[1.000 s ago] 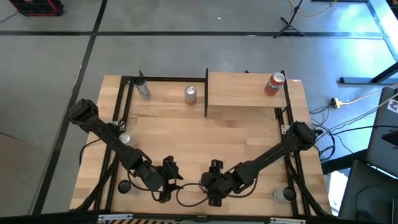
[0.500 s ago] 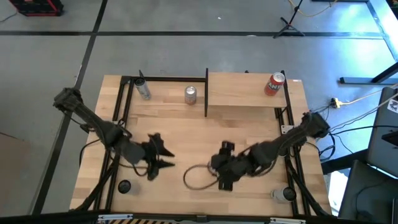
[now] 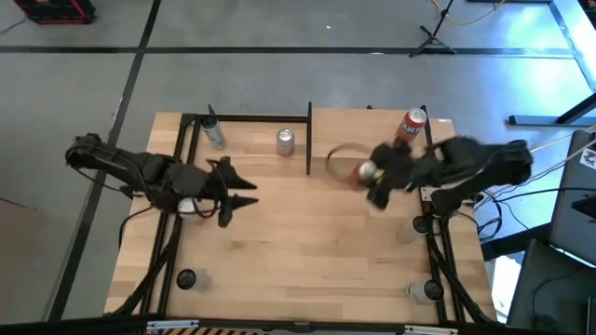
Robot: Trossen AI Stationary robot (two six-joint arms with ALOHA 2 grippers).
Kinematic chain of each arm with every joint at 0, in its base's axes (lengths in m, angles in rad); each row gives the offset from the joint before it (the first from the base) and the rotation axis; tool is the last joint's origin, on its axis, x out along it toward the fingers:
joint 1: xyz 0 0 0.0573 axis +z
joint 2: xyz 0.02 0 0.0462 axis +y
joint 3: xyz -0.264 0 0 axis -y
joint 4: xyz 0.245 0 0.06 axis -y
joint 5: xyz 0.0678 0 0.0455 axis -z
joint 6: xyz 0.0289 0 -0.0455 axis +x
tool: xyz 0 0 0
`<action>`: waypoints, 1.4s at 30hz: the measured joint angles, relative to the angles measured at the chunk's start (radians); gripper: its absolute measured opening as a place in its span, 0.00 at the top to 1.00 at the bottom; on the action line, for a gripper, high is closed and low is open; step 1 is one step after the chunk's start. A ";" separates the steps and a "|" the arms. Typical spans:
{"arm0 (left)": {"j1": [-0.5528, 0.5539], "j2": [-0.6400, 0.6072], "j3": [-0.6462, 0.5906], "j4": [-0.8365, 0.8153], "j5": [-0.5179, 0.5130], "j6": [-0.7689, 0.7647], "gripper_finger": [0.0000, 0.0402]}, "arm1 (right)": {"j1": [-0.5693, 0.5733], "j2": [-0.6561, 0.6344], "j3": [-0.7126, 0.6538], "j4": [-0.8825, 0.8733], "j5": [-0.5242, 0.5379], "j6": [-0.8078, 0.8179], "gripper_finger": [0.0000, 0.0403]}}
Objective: Place canned beverage on shelf
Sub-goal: Put the red soda can on the shelf aligned with the red soda can
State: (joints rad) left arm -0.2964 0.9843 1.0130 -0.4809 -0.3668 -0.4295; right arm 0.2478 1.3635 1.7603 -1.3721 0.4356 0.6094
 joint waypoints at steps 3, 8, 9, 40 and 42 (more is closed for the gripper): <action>0.049 -0.007 0.000 0.000 0.026 0.071 0.57 | -0.052 -0.079 0.000 -0.057 0.035 0.041 0.33; 0.116 -0.003 0.000 0.001 0.044 0.130 0.57 | -0.144 -0.169 0.000 -0.196 0.054 0.073 0.33; 0.129 -0.002 0.000 0.000 0.044 0.131 0.57 | -0.162 -0.182 -0.003 -0.210 0.058 0.076 0.33; 0.276 -0.001 0.000 0.003 0.123 0.154 0.57 | -0.653 -0.483 -0.549 -0.025 -0.155 -0.073 0.33; 0.276 -0.001 0.000 0.003 0.123 0.154 0.57 | -0.679 -0.487 -0.549 -0.029 -0.162 -0.089 0.33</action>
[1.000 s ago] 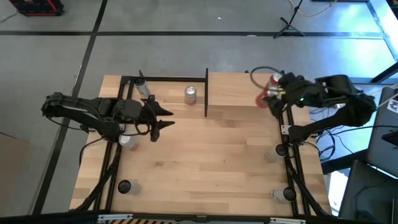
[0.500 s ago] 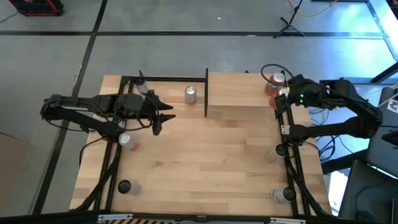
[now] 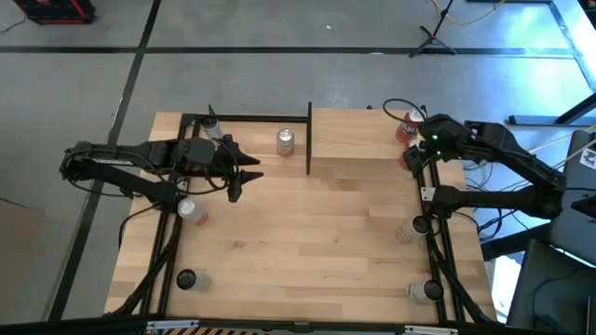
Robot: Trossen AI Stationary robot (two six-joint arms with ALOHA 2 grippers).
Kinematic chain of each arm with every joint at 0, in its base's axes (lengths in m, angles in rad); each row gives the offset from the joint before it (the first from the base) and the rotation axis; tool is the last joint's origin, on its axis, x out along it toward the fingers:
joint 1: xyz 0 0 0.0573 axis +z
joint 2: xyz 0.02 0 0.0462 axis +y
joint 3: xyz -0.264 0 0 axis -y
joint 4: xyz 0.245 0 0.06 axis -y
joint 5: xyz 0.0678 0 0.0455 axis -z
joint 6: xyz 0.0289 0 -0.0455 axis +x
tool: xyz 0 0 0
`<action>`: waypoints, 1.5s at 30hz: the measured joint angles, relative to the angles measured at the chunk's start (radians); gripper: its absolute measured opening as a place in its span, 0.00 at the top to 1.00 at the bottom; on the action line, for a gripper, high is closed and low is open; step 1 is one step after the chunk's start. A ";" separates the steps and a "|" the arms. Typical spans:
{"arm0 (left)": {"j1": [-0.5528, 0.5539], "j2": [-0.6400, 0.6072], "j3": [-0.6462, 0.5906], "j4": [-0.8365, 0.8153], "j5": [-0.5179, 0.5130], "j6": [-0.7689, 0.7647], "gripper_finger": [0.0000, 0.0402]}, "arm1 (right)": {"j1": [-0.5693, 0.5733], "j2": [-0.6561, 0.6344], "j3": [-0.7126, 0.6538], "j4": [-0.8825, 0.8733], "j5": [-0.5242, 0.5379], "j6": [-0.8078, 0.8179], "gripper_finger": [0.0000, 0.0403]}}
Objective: Place canned beverage on shelf
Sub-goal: Put the red soda can on the shelf aligned with the red soda can
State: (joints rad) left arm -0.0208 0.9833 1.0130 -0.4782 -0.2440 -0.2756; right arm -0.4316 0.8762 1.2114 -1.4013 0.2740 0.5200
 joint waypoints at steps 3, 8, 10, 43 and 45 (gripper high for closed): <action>0.000 0.000 0.000 0.000 0.000 0.000 0.57 | -0.034 -0.021 0.000 -0.002 -0.008 -0.019 0.33; 0.000 0.000 0.000 0.000 0.000 0.000 0.57 | -0.097 -0.023 0.000 0.004 -0.015 -0.072 0.33; 0.000 0.000 0.000 0.000 0.000 0.000 0.57 | -0.122 -0.021 0.000 0.034 -0.014 -0.102 0.33; 0.000 0.000 0.000 0.000 -0.001 -0.001 0.57 | -0.361 -0.014 -0.102 0.200 -0.076 -0.270 0.04; 0.000 0.000 0.000 0.000 -0.001 -0.001 0.57 | -0.361 -0.016 -0.095 0.192 -0.076 -0.270 0.04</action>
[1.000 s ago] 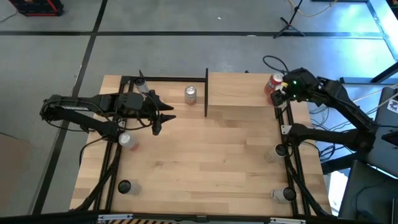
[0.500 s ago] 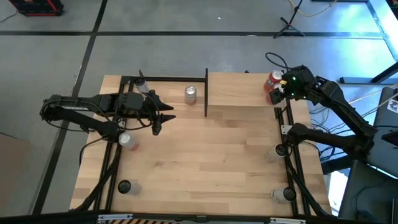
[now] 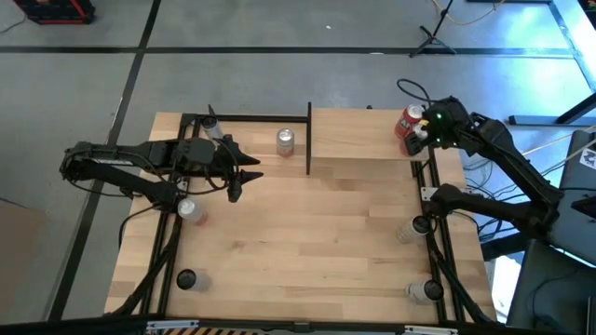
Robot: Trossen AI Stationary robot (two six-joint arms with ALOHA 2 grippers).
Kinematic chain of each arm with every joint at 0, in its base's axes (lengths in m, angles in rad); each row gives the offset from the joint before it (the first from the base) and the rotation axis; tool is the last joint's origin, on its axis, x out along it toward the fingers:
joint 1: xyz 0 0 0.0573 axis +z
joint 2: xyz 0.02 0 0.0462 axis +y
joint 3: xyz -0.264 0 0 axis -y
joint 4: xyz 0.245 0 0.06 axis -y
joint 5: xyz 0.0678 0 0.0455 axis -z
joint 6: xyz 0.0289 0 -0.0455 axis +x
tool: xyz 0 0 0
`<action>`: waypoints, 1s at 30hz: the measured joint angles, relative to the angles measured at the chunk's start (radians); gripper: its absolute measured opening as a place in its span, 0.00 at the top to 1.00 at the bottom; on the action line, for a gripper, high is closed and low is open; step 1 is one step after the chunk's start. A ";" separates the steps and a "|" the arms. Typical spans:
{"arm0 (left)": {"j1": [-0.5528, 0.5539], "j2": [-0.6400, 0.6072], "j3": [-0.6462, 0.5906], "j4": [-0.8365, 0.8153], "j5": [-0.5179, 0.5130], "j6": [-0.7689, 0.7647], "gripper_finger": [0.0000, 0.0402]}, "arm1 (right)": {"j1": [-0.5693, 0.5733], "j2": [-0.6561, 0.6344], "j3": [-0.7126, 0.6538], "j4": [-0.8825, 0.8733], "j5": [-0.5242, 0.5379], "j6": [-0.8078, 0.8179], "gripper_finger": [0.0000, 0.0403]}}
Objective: Place canned beverage on shelf
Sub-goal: Put the red soda can on the shelf aligned with the red soda can, then put the right white yellow soda can on the shelf
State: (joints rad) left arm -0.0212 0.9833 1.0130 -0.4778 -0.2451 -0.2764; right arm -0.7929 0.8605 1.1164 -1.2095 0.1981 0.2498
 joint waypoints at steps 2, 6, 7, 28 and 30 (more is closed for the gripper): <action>0.000 0.000 0.000 0.000 0.000 0.000 0.57 | 0.000 0.000 0.027 -0.002 -0.006 -0.003 0.06; 0.000 0.000 0.000 0.000 -0.007 0.006 0.57 | 0.000 0.002 0.137 -0.042 -0.010 -0.020 0.10; 0.000 0.000 0.000 0.000 -0.006 0.012 0.57 | 0.000 0.006 0.173 -0.045 -0.019 -0.022 0.11; 0.022 0.000 0.000 0.000 -0.021 0.025 0.37 | 0.508 0.117 0.322 0.017 -0.383 0.280 0.12; 0.022 0.000 0.000 0.000 -0.022 0.025 0.36 | 0.591 0.142 0.322 0.013 -0.361 0.333 0.12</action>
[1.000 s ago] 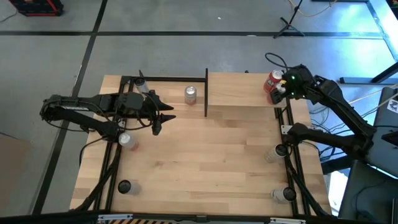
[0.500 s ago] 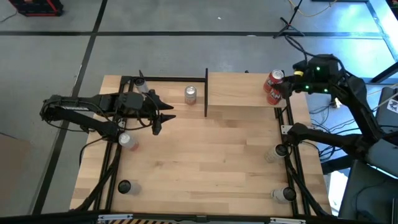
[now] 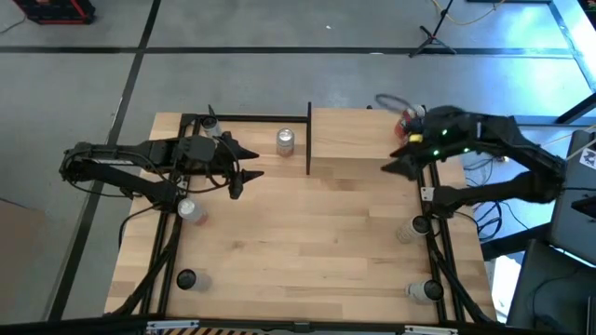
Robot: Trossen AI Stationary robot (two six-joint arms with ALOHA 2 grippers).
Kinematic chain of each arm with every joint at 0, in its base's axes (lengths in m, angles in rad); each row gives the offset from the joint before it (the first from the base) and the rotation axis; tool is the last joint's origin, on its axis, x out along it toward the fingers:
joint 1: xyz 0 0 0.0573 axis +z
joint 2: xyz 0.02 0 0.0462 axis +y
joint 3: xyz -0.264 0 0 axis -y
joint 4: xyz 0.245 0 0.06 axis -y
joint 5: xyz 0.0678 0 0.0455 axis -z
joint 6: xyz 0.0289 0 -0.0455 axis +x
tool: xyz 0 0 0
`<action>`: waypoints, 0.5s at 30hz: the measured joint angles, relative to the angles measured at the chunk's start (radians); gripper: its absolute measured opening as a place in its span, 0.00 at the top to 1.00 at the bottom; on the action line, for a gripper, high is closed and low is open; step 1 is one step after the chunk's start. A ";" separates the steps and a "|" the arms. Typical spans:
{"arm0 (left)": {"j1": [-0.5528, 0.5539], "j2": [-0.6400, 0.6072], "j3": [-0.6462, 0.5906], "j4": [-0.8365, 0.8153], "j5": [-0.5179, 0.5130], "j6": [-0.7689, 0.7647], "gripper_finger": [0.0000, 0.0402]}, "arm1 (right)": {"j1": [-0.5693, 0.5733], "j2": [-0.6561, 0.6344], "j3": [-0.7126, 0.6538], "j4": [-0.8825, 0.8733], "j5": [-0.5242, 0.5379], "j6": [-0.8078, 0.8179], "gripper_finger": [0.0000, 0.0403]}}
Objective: Place canned beverage on shelf
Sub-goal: Put the right white yellow soda can on the shelf
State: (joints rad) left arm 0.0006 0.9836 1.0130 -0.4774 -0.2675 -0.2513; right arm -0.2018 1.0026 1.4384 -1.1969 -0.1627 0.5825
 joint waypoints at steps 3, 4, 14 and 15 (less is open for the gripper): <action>0.000 0.000 0.000 -0.001 0.000 0.000 0.36 | 0.101 0.032 0.000 -0.039 0.006 0.088 0.12; 0.000 0.000 0.000 -0.001 0.000 0.000 0.36 | 0.133 0.040 0.000 -0.063 0.009 0.124 0.12; 0.000 0.000 0.000 -0.002 -0.001 0.002 0.36 | 0.421 0.100 0.000 -0.316 0.028 0.564 0.12; 0.000 0.000 0.000 -0.002 -0.001 0.002 0.36 | 0.445 0.105 0.000 -0.334 0.036 0.612 0.12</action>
State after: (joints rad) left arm 0.0006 0.9836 1.0130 -0.4794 -0.2684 -0.2493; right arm 0.2428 1.1077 1.4384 -1.5305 -0.1264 1.1947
